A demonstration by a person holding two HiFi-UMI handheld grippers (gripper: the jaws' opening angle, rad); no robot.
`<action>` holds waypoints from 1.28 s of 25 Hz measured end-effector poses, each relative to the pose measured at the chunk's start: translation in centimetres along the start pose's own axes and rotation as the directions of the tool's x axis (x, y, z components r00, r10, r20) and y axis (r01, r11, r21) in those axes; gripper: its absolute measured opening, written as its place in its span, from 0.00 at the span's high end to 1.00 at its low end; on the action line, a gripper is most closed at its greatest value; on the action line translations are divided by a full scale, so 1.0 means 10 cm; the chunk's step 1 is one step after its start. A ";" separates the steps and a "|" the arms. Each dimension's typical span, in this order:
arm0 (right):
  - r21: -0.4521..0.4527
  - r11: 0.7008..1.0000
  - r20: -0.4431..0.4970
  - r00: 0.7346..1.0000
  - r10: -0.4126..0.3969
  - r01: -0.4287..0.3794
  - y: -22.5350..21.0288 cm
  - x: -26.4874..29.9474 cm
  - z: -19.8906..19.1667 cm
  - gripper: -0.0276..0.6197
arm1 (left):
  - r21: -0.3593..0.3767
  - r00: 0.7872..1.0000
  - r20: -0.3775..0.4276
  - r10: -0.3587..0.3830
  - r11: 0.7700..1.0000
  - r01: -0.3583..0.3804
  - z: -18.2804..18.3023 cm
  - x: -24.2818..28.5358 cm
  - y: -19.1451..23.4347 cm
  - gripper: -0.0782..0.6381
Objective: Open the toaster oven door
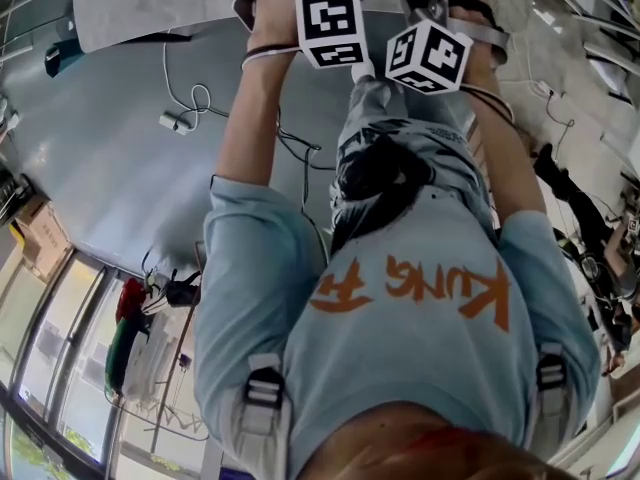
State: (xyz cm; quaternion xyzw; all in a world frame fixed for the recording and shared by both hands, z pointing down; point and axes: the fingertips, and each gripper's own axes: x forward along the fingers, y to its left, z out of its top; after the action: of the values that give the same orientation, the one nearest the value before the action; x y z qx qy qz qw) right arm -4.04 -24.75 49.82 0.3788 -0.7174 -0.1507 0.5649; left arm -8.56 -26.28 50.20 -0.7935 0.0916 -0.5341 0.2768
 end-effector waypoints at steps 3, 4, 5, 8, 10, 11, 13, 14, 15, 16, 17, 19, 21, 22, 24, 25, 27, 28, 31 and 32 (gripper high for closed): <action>0.012 1.000 -0.002 1.000 -0.004 0.004 0.13 0.04 -0.04 0.75 | 0.006 1.000 0.005 0.001 1.000 -0.001 -0.02 0.05 -0.13 0.73; 0.015 1.000 -0.004 1.000 -0.007 0.007 0.17 0.05 -0.05 0.74 | 0.009 1.000 0.008 0.002 1.000 -0.002 -0.03 0.06 -0.18 0.72; 0.019 1.000 -0.005 1.000 -0.007 0.007 0.22 0.06 -0.05 0.73 | 0.013 1.000 0.010 0.002 1.000 -0.002 -0.04 0.07 -0.23 0.70; 0.024 1.000 -0.005 1.000 -0.007 0.007 0.35 0.10 -0.08 0.69 | 0.034 1.000 0.016 -0.005 0.999 0.005 -0.07 0.12 -0.38 0.64; 0.016 1.000 -0.003 1.000 -0.009 0.009 0.42 0.11 -0.09 0.67 | 0.041 1.000 0.016 -0.013 0.999 0.012 -0.09 0.15 -0.47 0.60; 0.014 1.000 0.000 1.000 -0.010 0.010 0.45 0.12 -0.10 0.66 | 0.043 1.000 0.015 -0.016 0.999 0.015 -0.09 0.16 -0.51 0.57; 0.012 1.000 0.008 1.000 -0.010 0.010 0.52 0.14 -0.11 0.63 | 0.047 1.000 0.014 -0.020 0.999 0.019 -0.11 0.19 -0.59 0.53; 0.010 1.000 0.011 1.000 -0.011 0.011 0.56 0.15 -0.11 0.61 | 0.050 1.000 0.014 -0.020 0.999 0.019 -0.12 0.21 -0.63 0.52; 0.006 1.000 0.013 1.000 -0.013 0.013 0.60 0.17 -0.12 0.60 | 0.053 1.000 0.016 -0.019 0.998 0.018 -0.13 0.23 -0.66 0.50; 0.001 1.000 0.015 1.000 -0.015 0.015 0.63 0.19 -0.13 0.59 | 0.056 1.000 0.018 -0.016 0.998 0.015 -0.15 0.25 -0.69 0.50; -0.006 1.000 0.017 1.000 -0.016 0.016 0.67 0.21 -0.14 0.57 | 0.059 1.000 0.020 -0.011 0.998 0.010 -0.16 0.27 -0.72 0.49; -0.015 1.000 0.023 0.999 -0.022 0.022 0.74 0.24 -0.15 0.55 | 0.066 1.000 0.022 0.001 0.998 -0.003 -0.18 0.32 -0.77 0.46; -0.019 1.000 0.027 0.999 -0.022 0.023 0.82 0.26 -0.17 0.53 | 0.071 1.000 0.023 0.011 0.997 -0.013 -0.20 0.35 -0.84 0.44; -0.021 1.000 0.028 0.999 -0.021 0.022 0.86 0.27 -0.18 0.53 | 0.073 1.000 0.024 0.013 0.997 -0.014 -0.21 0.37 -0.88 0.43; -0.024 0.999 0.031 0.999 -0.024 0.025 0.93 0.31 -0.20 0.52 | 0.078 1.000 0.027 0.012 0.997 -0.014 -0.23 0.42 -0.95 0.42; -0.027 0.999 0.033 0.999 -0.030 0.031 0.94 0.34 -0.21 0.51 | 0.082 1.000 0.027 0.006 0.997 -0.009 -0.25 0.45 -0.99 0.41; -0.038 0.998 0.039 0.998 -0.051 0.052 0.97 0.39 -0.22 0.51 | 0.092 1.000 0.024 0.006 0.996 -0.008 -0.29 0.51 -1.05 0.41; -0.051 0.997 0.041 0.997 -0.064 0.066 0.98 0.40 -0.23 0.51 | 0.100 1.000 0.021 0.017 0.995 -0.019 -0.31 0.53 -1.06 0.41; -0.099 0.990 0.050 0.994 -0.097 0.102 1.07 0.45 -0.25 0.51 | 0.150 0.994 0.009 0.110 0.983 -0.110 -0.39 0.59 -1.03 0.41; -0.109 0.988 0.055 0.993 -0.103 0.108 1.09 0.47 -0.25 0.51 | 0.167 0.989 0.005 0.145 0.975 -0.144 -0.41 0.60 -1.00 0.41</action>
State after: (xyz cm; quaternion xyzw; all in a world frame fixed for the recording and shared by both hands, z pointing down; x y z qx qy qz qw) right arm -6.17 -20.25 60.91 0.3802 -0.7006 -0.2296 0.5584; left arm -11.30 -22.01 61.54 -0.7569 0.1048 -0.5212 0.3801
